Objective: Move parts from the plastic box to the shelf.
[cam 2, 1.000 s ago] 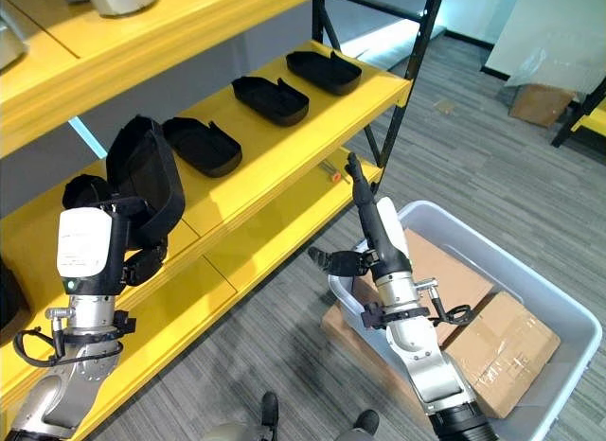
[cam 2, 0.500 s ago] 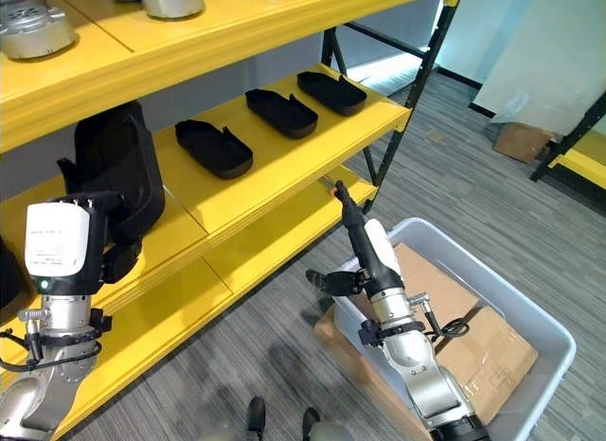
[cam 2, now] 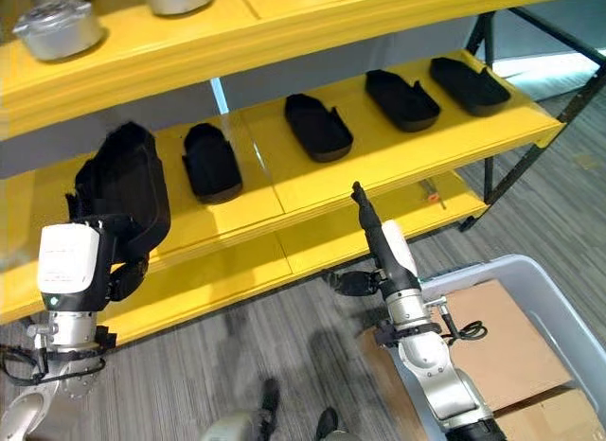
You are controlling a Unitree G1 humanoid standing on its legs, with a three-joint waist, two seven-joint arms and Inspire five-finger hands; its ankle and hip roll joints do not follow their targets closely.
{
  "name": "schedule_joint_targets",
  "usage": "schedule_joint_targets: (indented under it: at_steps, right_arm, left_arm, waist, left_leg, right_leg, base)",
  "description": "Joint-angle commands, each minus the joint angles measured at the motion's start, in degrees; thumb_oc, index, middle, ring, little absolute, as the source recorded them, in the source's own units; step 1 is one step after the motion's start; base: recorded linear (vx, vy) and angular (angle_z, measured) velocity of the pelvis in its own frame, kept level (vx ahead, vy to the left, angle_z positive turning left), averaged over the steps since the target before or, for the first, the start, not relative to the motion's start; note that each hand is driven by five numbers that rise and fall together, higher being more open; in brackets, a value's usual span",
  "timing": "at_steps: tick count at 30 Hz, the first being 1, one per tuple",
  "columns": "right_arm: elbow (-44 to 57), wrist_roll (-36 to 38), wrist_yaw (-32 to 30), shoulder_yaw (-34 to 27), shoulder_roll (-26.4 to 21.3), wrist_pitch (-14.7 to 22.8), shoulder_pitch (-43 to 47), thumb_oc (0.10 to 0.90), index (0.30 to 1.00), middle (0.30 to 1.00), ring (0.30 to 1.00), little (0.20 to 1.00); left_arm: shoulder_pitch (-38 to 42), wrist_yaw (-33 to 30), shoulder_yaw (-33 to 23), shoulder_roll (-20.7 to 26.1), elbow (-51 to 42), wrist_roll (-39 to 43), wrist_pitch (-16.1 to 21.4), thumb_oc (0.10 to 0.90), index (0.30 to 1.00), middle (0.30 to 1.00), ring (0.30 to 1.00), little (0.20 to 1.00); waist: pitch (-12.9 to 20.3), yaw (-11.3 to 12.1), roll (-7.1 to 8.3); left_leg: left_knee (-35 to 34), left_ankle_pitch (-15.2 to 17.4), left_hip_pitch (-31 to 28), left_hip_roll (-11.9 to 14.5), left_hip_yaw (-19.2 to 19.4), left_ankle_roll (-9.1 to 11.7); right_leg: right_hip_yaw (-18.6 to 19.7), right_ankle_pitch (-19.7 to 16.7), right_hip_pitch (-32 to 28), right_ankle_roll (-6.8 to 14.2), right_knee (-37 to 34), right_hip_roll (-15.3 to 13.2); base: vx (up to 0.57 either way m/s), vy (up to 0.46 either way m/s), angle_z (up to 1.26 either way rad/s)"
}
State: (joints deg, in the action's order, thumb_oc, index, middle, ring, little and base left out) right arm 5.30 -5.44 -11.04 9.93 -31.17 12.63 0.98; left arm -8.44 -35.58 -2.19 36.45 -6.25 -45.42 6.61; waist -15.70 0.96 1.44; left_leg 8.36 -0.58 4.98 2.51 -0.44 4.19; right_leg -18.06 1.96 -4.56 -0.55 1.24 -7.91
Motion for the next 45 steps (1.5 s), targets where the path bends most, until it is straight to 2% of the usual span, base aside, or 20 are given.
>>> schedule_joint_targets:
  at_steps: [1, 3, 6, 9, 10, 13, 14, 16, 22, 25, 26, 27, 28, 30, 31, 34, 39, 43, 44, 45]
  right_arm:
    - [3.40, 2.03, -2.61, -2.60, -0.09, 5.68, 5.27, 0.900, 1.000, 1.000, 1.000, 1.000]
    - [3.18, 2.22, -3.16, -3.02, -0.12, 5.47, 4.75, 0.900, 1.000, 1.000, 1.000, 1.000]
    - [3.15, 2.21, -3.90, -3.85, -0.27, 5.36, 4.54, 0.900, 1.000, 1.000, 1.000, 1.000]
    - [3.09, 1.51, -4.17, -4.54, 0.43, 5.19, 4.07, 0.900, 1.000, 1.000, 1.000, 1.000]
    - [3.08, 1.33, -4.15, -4.87, 1.42, 4.97, 3.38, 0.900, 1.000, 1.000, 1.000, 1.000]
    - [3.09, 0.82, -4.06, -4.62, 2.54, 4.60, 3.30, 0.900, 1.000, 1.000, 1.000, 1.000]
    - [2.56, -0.97, -4.17, -4.00, 3.92, 3.69, 3.71, 0.900, 1.000, 1.000, 1.000, 1.000]
    - [2.21, -1.80, -4.31, -3.69, 5.07, 3.10, 3.76, 0.900, 1.000, 1.000, 1.000, 1.000]
    - [1.28, -3.28, -4.81, -2.15, 6.78, 2.18, 4.15, 0.900, 1.000, 1.000, 1.000, 1.000]
    - [0.91, -3.43, -4.01, -1.41, 7.05, 2.17, 4.11, 0.900, 1.000, 1.000, 1.000, 1.000]
    - [0.92, -3.42, -3.99, -1.40, 7.03, 2.18, 4.13, 0.900, 1.000, 1.000, 1.000, 1.000]
    - [0.73, -2.74, -3.17, -1.23, 6.56, 2.50, 3.77, 0.900, 1.000, 1.000, 1.000, 1.000]
    - [0.74, -2.70, -3.14, -1.23, 6.52, 2.51, 3.79, 0.900, 1.000, 1.000, 1.000, 1.000]
    - [0.70, -1.22, -2.51, -0.84, 5.78, 3.64, 3.86, 0.900, 1.000, 1.000, 1.000, 1.000]
    - [0.69, -0.61, -2.37, -0.45, 5.16, 4.27, 3.88, 0.900, 1.000, 1.000, 1.000, 1.000]
    - [1.06, 0.19, -1.75, -0.41, 4.19, 4.48, 3.14, 0.900, 1.000, 1.000, 1.000, 1.000]
    - [1.38, 1.91, -1.27, -2.13, 3.72, 4.57, 1.37, 0.900, 1.000, 1.000, 1.000, 1.000]
    - [1.98, 2.81, -1.46, -3.16, 2.70, 5.14, 0.76, 0.900, 1.000, 1.000, 1.000, 1.000]
    - [2.50, 2.81, -1.99, -3.95, 2.11, 5.49, 0.45, 0.900, 1.000, 1.000, 1.000, 1.000]
    - [2.54, 2.81, -2.03, -3.98, 2.11, 5.49, 0.45, 0.900, 1.000, 1.000, 1.000, 1.000]
  left_arm:
    - [4.79, -5.33, -6.21, 0.70, -5.48, 2.23, 1.41, 0.400, 0.300, 0.300, 0.300, 0.300]
    - [4.88, -5.39, -6.41, -0.02, -5.40, 3.77, 1.59, 0.400, 0.300, 0.300, 0.300, 0.300]
    - [5.67, -5.59, -6.32, -0.21, -5.24, 4.14, 1.24, 0.400, 0.300, 0.300, 0.300, 0.300]
    - [5.88, -5.54, -5.90, -0.28, -4.89, 3.65, 1.40, 0.400, 0.300, 0.300, 0.300, 0.300]
    - [6.06, -5.36, -5.49, 0.17, -5.28, 3.55, 1.43, 0.400, 0.300, 0.300, 0.300, 0.300]
    - [6.77, -5.70, -5.54, 0.94, -5.22, 3.35, 1.28, 0.400, 0.300, 0.300, 0.300, 0.300]
    - [7.45, -5.77, -5.37, 1.49, -5.14, 2.78, 0.46, 0.400, 0.300, 0.300, 0.300, 0.300]
    - [7.46, -5.89, -5.54, 1.85, -5.36, 1.88, -0.21, 0.400, 0.300, 0.300, 0.300, 0.300]
    - [7.79, -6.50, -6.08, 1.96, -5.76, 0.74, -1.84, 0.400, 0.300, 0.300, 0.300, 0.300]
    - [7.13, -5.85, -6.13, 1.92, -6.08, -0.16, -2.18, 0.400, 0.300, 0.300, 0.300, 0.300]
    - [7.12, -5.85, -6.17, 1.90, -6.07, -0.16, -2.16, 0.400, 0.300, 0.300, 0.300, 0.300]
    - [6.69, -5.16, -5.73, 1.66, -5.84, 0.19, -1.69, 0.400, 0.300, 0.300, 0.300, 0.300]
    - [6.68, -5.15, -5.77, 1.63, -5.86, 0.20, -1.68, 0.400, 0.300, 0.300, 0.300, 0.300]
    - [6.29, -4.18, -5.46, 0.86, -5.09, 1.03, -1.44, 0.400, 0.300, 0.300, 0.300, 0.300]
    - [6.81, -4.24, -4.68, 0.47, -4.71, 1.10, -1.33, 0.400, 0.300, 0.300, 0.300, 0.300]
    - [6.30, -3.21, -3.07, -0.94, -4.92, 0.43, -0.48, 0.400, 0.300, 0.300, 0.300, 0.300]
    - [4.83, -1.89, -1.97, -1.85, -5.77, 1.92, 0.69, 0.400, 0.300, 0.300, 0.300, 0.300]
    - [7.06, -1.46, -0.45, -2.00, -6.16, 3.24, 1.47, 0.400, 0.300, 0.300, 0.300, 0.300]
    - [8.25, -1.30, 0.30, -1.89, -6.36, 3.48, 1.97, 0.400, 0.300, 0.300, 0.300, 0.300]
    - [8.32, -1.28, 0.31, -1.87, -6.33, 3.52, 1.99, 0.400, 0.300, 0.300, 0.300, 0.300]
  waist:
    - [4.32, -1.38, 0.81]
    - [5.06, -2.09, -0.07]
    - [5.78, -2.36, -1.55]
    - [6.82, -2.41, -2.70]
    - [7.50, -1.88, -2.00]
    - [7.85, -1.47, -1.30]
    - [8.11, -1.18, 0.01]
    - [8.30, -0.75, 1.04]
    - [7.95, 0.36, 1.92]
    - [6.46, -0.64, 1.32]
    - [6.49, -0.54, 1.29]
    - [6.36, -1.33, 1.30]
    - [6.43, -1.26, 1.26]
    - [6.75, -2.16, 1.85]
    - [6.74, -3.21, 2.25]
    - [8.39, -2.73, 2.36]
    - [9.13, -2.63, 2.28]
    - [6.51, -2.98, 2.46]
    - [5.51, -3.99, 2.84]
    - [5.45, -4.00, 2.75]
  left_leg:
    - [-1.26, -1.10, -1.70, 6.28, -0.68, -1.24]
    - [-5.78, -6.00, -2.98, 12.10, -0.02, 0.70]
    - [-11.04, -10.07, -4.83, 15.59, 0.34, 2.67]
    - [-12.81, -7.58, -6.26, 13.65, 0.13, 3.38]
    - [-12.47, -5.46, -6.87, 10.89, -0.12, 2.54]
    - [-12.18, -3.14, -7.35, 8.16, 0.19, 1.44]
    - [-12.46, -0.42, -8.50, 3.97, 1.25, -0.76]
    - [-12.75, 0.70, -9.34, 1.12, 2.08, -2.29]
    - [-13.22, 2.71, -11.76, -3.46, 3.44, -5.29]
    - [-13.36, 2.66, -13.07, -4.11, 3.25, -6.68]
    - [-13.36, 2.46, -12.92, -3.99, 3.39, -6.59]
    - [-13.36, 2.39, -13.19, -4.36, 2.59, -7.13]
    - [-13.36, 2.18, -12.98, -4.26, 2.72, -7.04]
    - [-13.36, 1.22, -11.68, -5.11, 1.68, -6.95]
    - [-13.36, 0.78, -10.89, -5.74, 0.21, -6.68]
    - [-13.07, -0.05, -9.90, -6.14, -0.65, -6.21]
    - [-9.48, 1.64, -9.67, -5.53, -1.82, -5.54]
    - [1.96, 4.41, -4.28, -6.66, -1.90, -2.89]
    - [6.50, 3.21, -1.88, -3.02, 1.81, -1.31]
    - [7.08, 3.42, -1.55, -2.86, 1.76, -1.14]
  right_leg:
    - [4.26, -4.43, 4.99, 4.15, 1.06, -0.92]
    - [3.56, -3.56, 4.86, 4.57, 2.06, -1.72]
    - [3.10, -2.86, 5.10, 5.73, 3.50, -3.10]
    - [3.83, -3.65, 5.02, 6.96, 4.67, -4.74]
    - [4.00, -5.01, 3.97, 8.03, 3.75, -6.54]
    - [3.99, -6.36, 3.16, 9.40, 3.16, -8.85]
    - [4.66, -10.12, 3.08, 11.48, 2.85, -12.54]
    - [5.38, -12.45, 3.32, 12.61, 2.48, -14.88]
    - [4.35, -17.59, 4.99, 12.92, 6.11, -19.01]
    - [7.94, -13.15, 7.64, 10.55, 13.21, -12.97]
    - [8.04, -13.18, 7.96, 10.28, 13.39, -12.85]
    - [11.18, -8.66, 10.01, 8.65, 14.39, -5.58]
    - [11.21, -8.85, 10.26, 8.42, 14.39, -5.46]
    - [12.68, -5.45, 12.00, 5.84, 9.79, 4.59]
    - [17.53, -6.05, 11.88, 5.30, 5.14, 7.13]
    - [19.17, -8.43, 7.38, 4.85, -2.02, 7.74]
    - [15.96, -8.17, 3.62, 4.30, -4.42, 7.28]
    - [13.20, -6.53, 2.98, 3.08, -2.79, 5.95]
    - [11.63, -6.29, 2.54, 2.80, -2.55, 5.13]
    - [11.56, -6.31, 2.56, 2.71, -2.58, 5.28]
  base:
    - [0.06, 0.240, 0.35]
    - [0.07, 0.262, 0.46]
    - [0.07, 0.368, 0.23]
    - [0.07, 0.279, 0.14]
    - [0.10, 0.297, 0.28]
    - [0.07, 0.365, 0.32]
    - [0.05, 0.464, 0.51]
    - [0.05, 0.438, 0.28]
    - [0.03, 0.278, -0.03]
    - [0.01, 0.234, -0.27]
    - [0.04, 0.142, -0.03]
    - [0.02, 0.067, -0.14]
    - [0.06, 0.093, -0.17]
    - [0.03, -0.010, 0.09]
    - [0.05, -0.051, 0.85]
    - [0.09, -0.094, 0.90]
    - [0.11, -0.120, 0.34]
    - [0.01, -0.092, 0.34]
    - [-0.04, -0.038, 0.88]
    - [-0.03, 0.010, 1.22]
